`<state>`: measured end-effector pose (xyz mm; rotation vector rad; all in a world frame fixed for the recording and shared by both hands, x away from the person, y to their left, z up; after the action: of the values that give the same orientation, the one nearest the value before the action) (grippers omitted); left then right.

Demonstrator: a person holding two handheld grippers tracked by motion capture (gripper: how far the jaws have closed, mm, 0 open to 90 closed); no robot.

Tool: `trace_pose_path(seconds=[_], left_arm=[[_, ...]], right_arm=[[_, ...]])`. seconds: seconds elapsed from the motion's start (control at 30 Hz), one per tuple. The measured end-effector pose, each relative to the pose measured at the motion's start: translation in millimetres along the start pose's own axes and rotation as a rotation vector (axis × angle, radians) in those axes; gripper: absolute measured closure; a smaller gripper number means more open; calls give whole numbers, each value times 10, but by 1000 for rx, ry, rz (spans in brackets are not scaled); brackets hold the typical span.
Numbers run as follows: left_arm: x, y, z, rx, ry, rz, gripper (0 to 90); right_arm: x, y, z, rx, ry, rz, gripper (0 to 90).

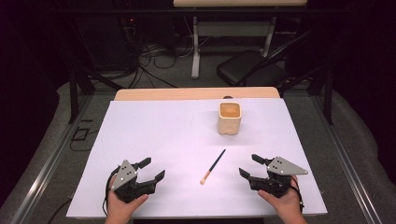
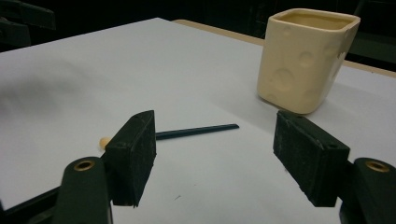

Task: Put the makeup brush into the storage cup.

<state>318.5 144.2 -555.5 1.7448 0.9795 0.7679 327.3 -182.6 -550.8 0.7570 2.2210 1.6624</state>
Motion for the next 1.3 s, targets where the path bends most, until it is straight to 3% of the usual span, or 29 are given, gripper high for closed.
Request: trace_pose_path(seconds=[0.7, 1.3], left_arm=[[31, -4, 9, 2, 7, -14, 298], [-9, -18, -36, 3, 3, 8, 298]], right_arm=[[-65, -8, 26, 6, -1, 12, 286], [-46, 41, 61, 18, 9, 0, 290]])
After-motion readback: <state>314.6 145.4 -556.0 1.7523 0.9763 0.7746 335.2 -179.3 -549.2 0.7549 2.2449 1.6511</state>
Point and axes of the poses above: each handheld gripper's, and its own axes: z roughly forward along the jaws, y roughly out of its top, x roughly to its left, the point moved 9 cm from there along z, roughly forward along the jaws, and after that the axes turned 15 degrees about y, right-handed, at the moved point
